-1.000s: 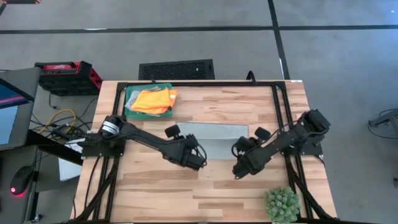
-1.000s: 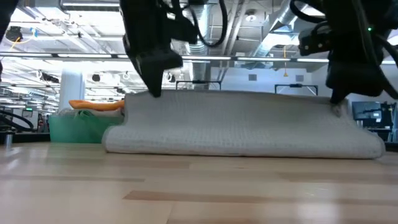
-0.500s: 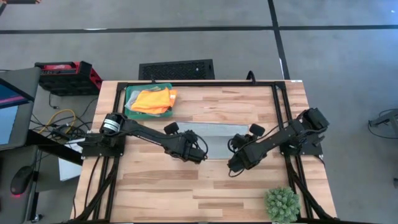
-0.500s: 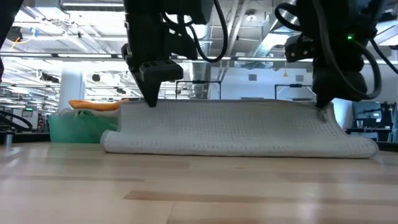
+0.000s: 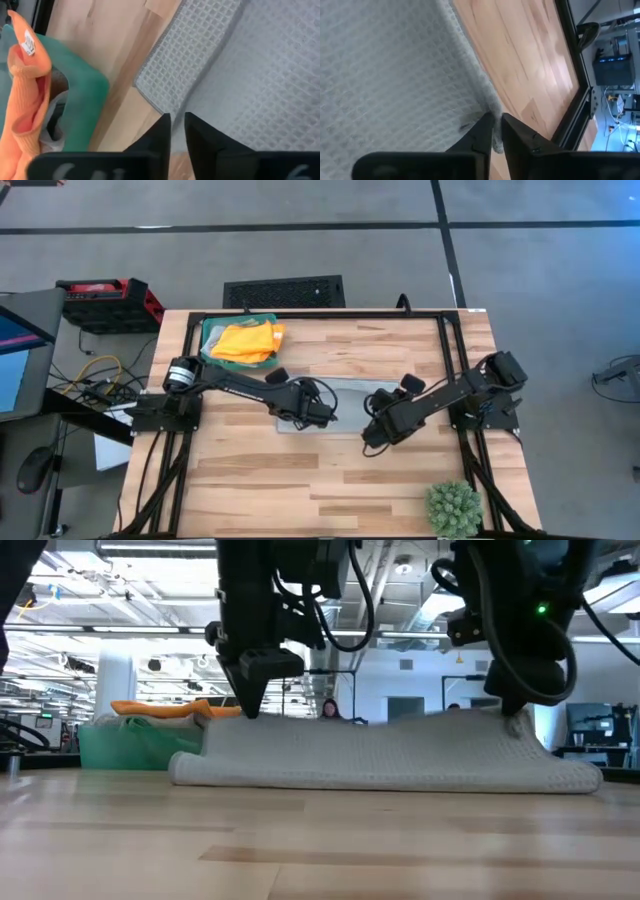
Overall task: Fold microfiber towels
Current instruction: Fold the gray towel
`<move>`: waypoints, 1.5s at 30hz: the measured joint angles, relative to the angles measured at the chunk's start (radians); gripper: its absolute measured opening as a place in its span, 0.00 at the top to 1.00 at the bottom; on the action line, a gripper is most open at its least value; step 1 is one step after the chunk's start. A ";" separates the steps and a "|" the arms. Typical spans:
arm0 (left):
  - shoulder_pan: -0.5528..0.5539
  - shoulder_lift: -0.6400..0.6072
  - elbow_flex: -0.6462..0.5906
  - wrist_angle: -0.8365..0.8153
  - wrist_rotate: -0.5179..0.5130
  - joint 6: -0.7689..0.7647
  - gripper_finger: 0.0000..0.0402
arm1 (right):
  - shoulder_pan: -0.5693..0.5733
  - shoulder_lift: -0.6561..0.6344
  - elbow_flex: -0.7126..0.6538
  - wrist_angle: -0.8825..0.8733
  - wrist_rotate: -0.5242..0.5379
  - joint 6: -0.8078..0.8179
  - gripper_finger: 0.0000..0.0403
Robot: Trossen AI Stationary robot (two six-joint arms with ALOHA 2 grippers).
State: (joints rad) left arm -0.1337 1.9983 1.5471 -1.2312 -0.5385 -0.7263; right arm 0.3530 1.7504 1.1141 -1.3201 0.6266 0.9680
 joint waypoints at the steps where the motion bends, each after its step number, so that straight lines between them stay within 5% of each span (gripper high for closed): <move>1: 0.006 0.000 0.000 0.000 0.000 0.005 0.87 | -0.005 0.000 0.000 0.000 0.000 -0.001 0.82; 10: 0.039 0.000 0.000 0.016 0.010 0.008 0.68 | -0.055 0.000 0.000 0.000 0.000 -0.008 0.61; 18: -0.046 0.000 0.001 0.018 0.087 0.080 0.64 | -0.046 -0.049 0.005 -0.019 -0.050 0.026 0.47; 27: -0.191 0.000 0.001 0.071 0.273 0.198 0.64 | 0.139 -0.217 0.005 0.076 -0.079 0.019 0.48; 35: -0.253 -0.003 -0.121 0.217 0.259 0.336 0.64 | 0.266 -0.240 0.005 0.180 -0.078 -0.008 0.50; 40: -0.248 -0.001 -0.175 0.259 0.085 0.337 0.64 | 0.298 -0.239 0.005 0.185 -0.078 -0.008 0.50; 45: -0.232 -0.001 -0.177 0.250 0.096 0.334 0.64 | 0.294 -0.239 0.005 0.185 -0.076 -0.008 0.50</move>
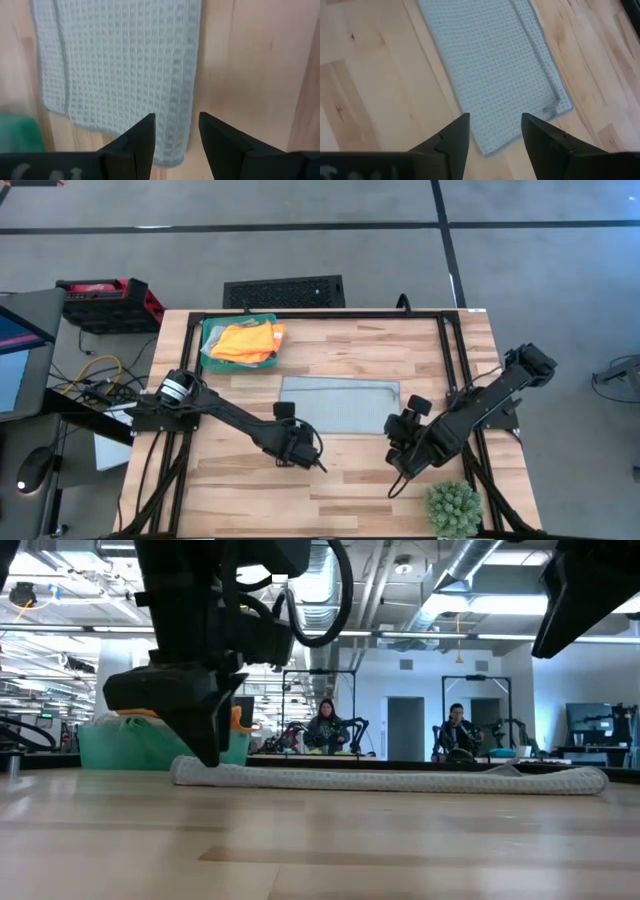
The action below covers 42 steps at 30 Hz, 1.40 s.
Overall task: Fold microfiber towels
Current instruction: Fold the gray towel
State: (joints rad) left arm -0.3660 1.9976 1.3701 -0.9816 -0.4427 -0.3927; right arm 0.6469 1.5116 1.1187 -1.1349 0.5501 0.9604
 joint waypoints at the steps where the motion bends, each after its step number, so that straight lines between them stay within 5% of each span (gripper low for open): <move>1: 0.005 0.000 0.000 -0.007 0.012 0.002 0.64 | -0.003 0.000 0.000 0.000 0.000 0.000 0.50; 16: 0.060 -0.007 -0.094 0.032 0.098 -0.011 0.66 | -0.014 0.001 0.000 -0.004 0.001 -0.001 0.50; 23: 0.060 -0.002 -0.098 0.027 0.093 0.000 0.95 | -0.012 0.001 0.000 -0.017 0.000 0.000 0.50; 26: 0.060 -0.002 -0.096 0.025 0.093 0.001 0.98 | -0.012 0.001 0.000 -0.027 0.001 0.000 0.50; 42: 0.112 0.003 0.165 0.002 0.038 0.225 1.00 | 0.069 -0.142 0.000 -0.126 0.045 0.087 0.50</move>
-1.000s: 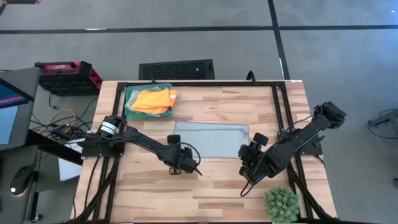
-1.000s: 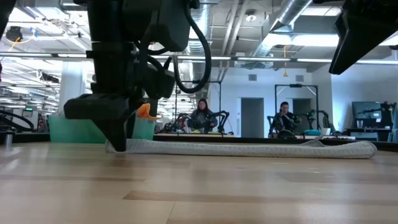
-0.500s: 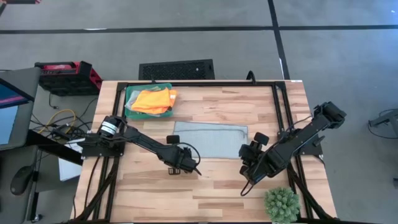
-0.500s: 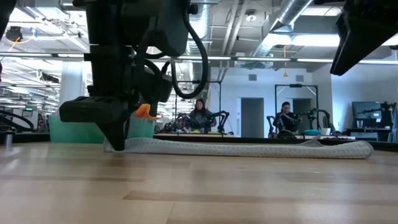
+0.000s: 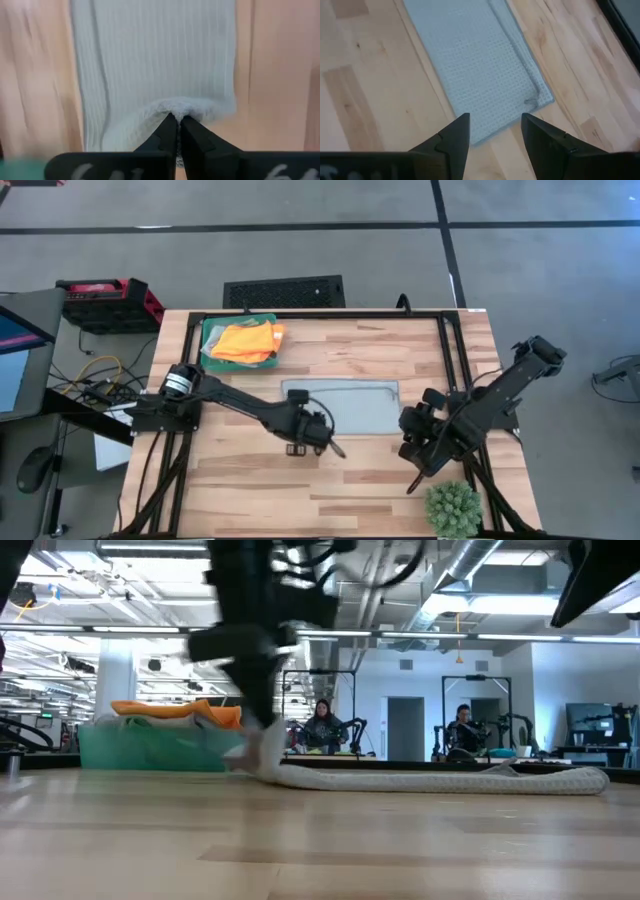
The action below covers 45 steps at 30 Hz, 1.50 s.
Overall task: Fold microfiber towels
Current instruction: Fold the gray towel
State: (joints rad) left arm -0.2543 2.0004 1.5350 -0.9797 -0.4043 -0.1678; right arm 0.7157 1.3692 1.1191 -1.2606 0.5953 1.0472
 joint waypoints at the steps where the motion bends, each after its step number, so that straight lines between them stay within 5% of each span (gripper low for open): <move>1: 0.010 0.000 0.008 0.041 0.004 0.030 1.00 | 0.005 -0.008 0.000 0.000 0.011 0.000 0.50; 6: 0.064 -0.001 0.014 0.266 0.107 0.155 1.00 | 0.023 -0.028 0.000 -0.003 0.038 0.000 0.50; 19: 0.135 0.057 0.026 0.712 0.131 0.392 1.00 | 0.024 -0.029 0.000 -0.005 0.035 0.001 0.50; 33: 0.140 0.232 0.284 0.751 0.110 0.580 1.00 | 0.024 -0.029 0.000 -0.050 0.035 0.003 0.50; 45: 0.165 0.246 0.292 0.776 0.128 0.571 0.99 | 0.024 -0.029 0.000 -0.055 0.033 0.001 0.50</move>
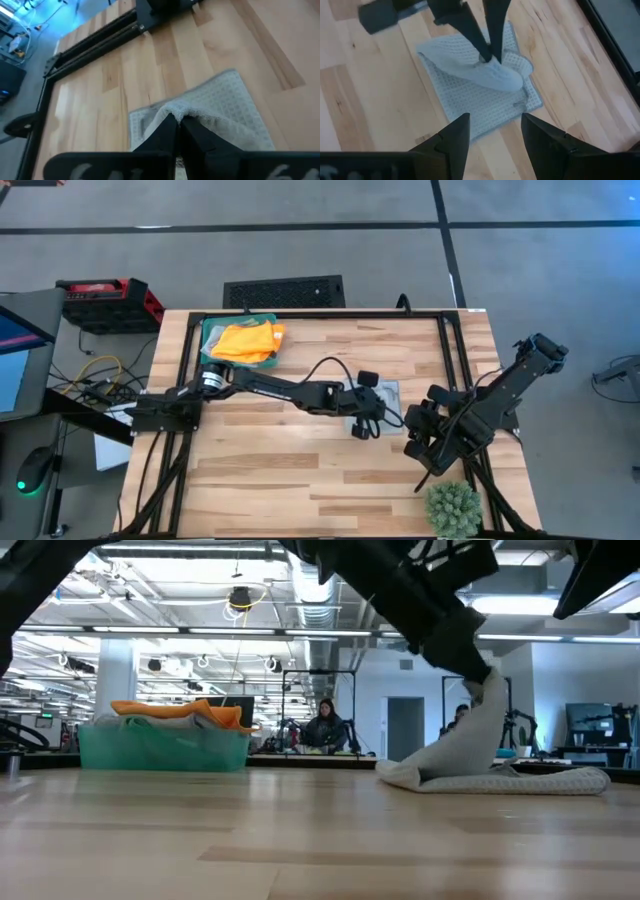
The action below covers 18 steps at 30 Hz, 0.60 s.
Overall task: Fold microfiber towels
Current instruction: Fold the gray towel
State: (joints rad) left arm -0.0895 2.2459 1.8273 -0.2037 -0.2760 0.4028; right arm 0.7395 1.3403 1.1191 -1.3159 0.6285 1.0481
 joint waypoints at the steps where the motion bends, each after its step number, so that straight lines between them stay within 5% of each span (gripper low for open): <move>1: 0.001 0.001 0.000 0.003 0.001 0.000 0.99 | 0.000 0.000 0.000 0.000 0.000 0.000 0.50; 10: 0.003 -0.001 0.001 0.053 0.002 -0.006 0.97 | 0.000 0.000 0.000 0.002 0.000 0.010 0.50; 18: 0.003 -0.001 0.001 0.049 0.003 -0.048 0.79 | 0.000 0.000 0.000 0.003 -0.001 0.010 0.50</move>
State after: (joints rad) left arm -0.0868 2.2452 1.8278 -0.1551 -0.2729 0.3550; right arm 0.7395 1.3403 1.1191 -1.3128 0.6273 1.0578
